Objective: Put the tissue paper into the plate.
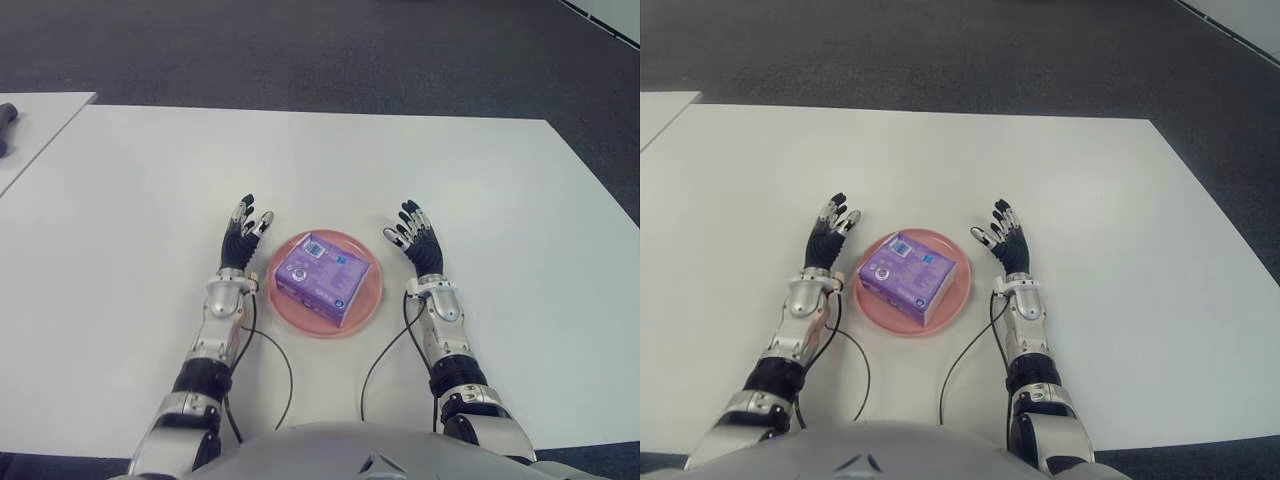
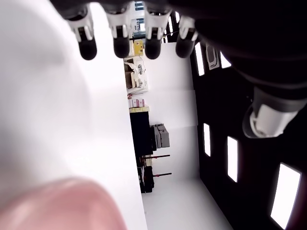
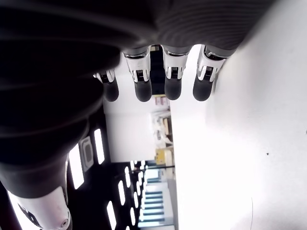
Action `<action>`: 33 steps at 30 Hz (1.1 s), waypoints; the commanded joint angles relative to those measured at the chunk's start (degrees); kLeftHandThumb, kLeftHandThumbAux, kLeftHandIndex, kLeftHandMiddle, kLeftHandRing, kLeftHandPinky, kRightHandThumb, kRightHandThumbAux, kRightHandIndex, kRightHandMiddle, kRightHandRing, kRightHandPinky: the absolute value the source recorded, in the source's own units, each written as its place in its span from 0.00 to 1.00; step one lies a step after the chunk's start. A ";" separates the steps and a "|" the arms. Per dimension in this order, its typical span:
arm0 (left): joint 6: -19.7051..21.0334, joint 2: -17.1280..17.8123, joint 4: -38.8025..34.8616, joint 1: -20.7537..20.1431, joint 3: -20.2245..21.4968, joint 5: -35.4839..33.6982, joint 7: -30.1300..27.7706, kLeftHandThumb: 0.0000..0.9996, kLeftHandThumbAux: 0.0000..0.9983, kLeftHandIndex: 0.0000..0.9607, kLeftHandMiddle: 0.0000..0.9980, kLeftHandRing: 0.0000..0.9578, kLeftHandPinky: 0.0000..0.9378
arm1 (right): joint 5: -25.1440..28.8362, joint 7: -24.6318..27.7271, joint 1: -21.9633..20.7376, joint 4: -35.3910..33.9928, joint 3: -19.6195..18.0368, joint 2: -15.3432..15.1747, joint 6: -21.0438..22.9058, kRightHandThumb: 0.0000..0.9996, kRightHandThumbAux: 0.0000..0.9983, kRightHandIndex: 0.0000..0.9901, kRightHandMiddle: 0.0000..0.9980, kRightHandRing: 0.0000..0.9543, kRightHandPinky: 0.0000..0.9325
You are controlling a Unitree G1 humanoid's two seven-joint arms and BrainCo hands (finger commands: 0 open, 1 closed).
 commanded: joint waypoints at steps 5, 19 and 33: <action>0.50 0.05 -1.62 2.60 -0.38 0.79 -0.65 0.00 0.44 0.00 0.00 0.00 0.00 | 0.46 -0.08 2.87 2.07 0.04 0.43 3.32 0.09 0.75 0.02 0.05 0.06 0.10; -1.04 0.97 -3.09 5.05 0.00 2.39 -0.42 0.00 0.41 0.00 0.00 0.00 0.00 | 0.97 0.71 2.65 2.48 -0.50 -0.35 3.39 0.09 0.75 0.02 0.05 0.06 0.10; -5.59 1.10 2.06 4.50 0.72 3.26 1.75 0.00 0.43 0.00 0.00 0.00 0.00 | 1.64 1.81 1.99 3.36 -1.29 -1.38 3.51 0.09 0.75 0.02 0.05 0.06 0.10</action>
